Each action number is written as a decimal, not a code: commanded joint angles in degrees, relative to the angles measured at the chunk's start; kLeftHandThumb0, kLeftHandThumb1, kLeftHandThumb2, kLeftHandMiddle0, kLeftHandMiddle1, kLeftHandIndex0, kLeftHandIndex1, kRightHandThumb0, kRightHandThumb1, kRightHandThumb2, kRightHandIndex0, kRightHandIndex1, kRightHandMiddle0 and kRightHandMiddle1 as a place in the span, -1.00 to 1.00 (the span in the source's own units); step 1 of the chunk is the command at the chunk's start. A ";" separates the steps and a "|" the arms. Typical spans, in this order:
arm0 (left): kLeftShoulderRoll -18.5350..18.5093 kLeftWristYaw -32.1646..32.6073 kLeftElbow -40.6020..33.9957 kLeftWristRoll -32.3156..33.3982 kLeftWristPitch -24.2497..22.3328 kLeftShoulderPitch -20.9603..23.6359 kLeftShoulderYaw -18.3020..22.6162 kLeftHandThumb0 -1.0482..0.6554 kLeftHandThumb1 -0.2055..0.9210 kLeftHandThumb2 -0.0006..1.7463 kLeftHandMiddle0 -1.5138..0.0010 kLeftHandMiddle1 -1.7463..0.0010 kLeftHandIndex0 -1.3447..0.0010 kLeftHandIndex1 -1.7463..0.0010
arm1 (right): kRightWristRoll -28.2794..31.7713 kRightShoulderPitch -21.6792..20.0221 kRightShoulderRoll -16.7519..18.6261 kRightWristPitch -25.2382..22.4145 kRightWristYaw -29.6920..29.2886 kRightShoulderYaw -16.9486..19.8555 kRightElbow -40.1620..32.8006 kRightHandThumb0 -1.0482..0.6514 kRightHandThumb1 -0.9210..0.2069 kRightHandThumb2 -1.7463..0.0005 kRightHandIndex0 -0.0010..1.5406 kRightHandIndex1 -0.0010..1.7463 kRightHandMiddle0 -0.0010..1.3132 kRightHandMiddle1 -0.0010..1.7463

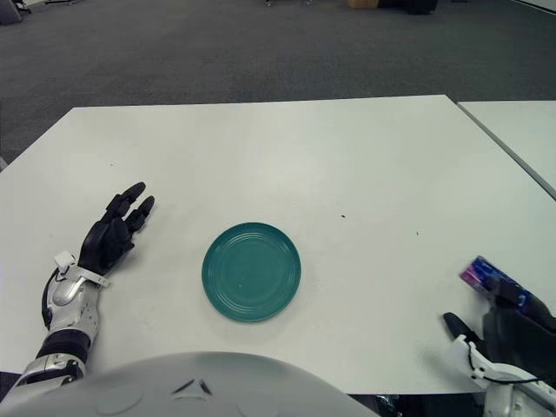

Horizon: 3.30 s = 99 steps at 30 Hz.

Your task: Put the gum into the plate.

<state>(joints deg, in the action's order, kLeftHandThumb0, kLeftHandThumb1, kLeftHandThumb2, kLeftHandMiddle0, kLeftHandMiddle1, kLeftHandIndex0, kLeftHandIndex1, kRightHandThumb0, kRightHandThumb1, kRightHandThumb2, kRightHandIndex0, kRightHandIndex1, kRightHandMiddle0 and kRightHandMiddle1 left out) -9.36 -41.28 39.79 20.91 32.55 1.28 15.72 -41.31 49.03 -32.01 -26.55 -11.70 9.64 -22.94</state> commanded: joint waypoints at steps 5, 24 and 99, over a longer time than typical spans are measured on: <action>1.48 2.43 -1.19 -0.95 -1.46 -3.24 -0.84 -0.89 1.00 0.12 0.76 0.99 1.00 0.43 | 2.20 0.10 6.50 1.14 1.35 -5.74 1.26 -0.91 -1.00 0.14 -0.64 -0.99 -1.00 -0.17; 0.95 3.12 -2.92 -1.57 -2.77 -4.34 -1.74 -0.93 1.00 0.14 0.91 1.00 1.00 0.52 | 0.59 -1.96 3.37 4.59 1.46 -10.80 1.41 -0.87 -1.00 0.17 -0.59 -0.98 -1.00 -0.13; 4.87 2.91 -16.27 -1.08 -2.50 -12.90 -6.84 -0.96 1.00 0.06 0.84 1.00 1.00 0.62 | -22.40 -10.88 3.99 2.19 7.61 -35.64 -1.52 -0.86 -1.00 0.02 -0.54 -1.00 -1.00 -0.36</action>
<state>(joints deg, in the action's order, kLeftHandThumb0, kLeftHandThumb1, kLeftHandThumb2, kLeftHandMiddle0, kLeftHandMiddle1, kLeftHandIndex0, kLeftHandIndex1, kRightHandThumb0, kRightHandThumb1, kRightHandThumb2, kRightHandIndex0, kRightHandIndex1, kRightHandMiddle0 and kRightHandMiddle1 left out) -5.57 -38.69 22.36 19.74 30.86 -10.08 9.74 -64.66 37.34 -33.80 -24.27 -8.54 -22.91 -28.60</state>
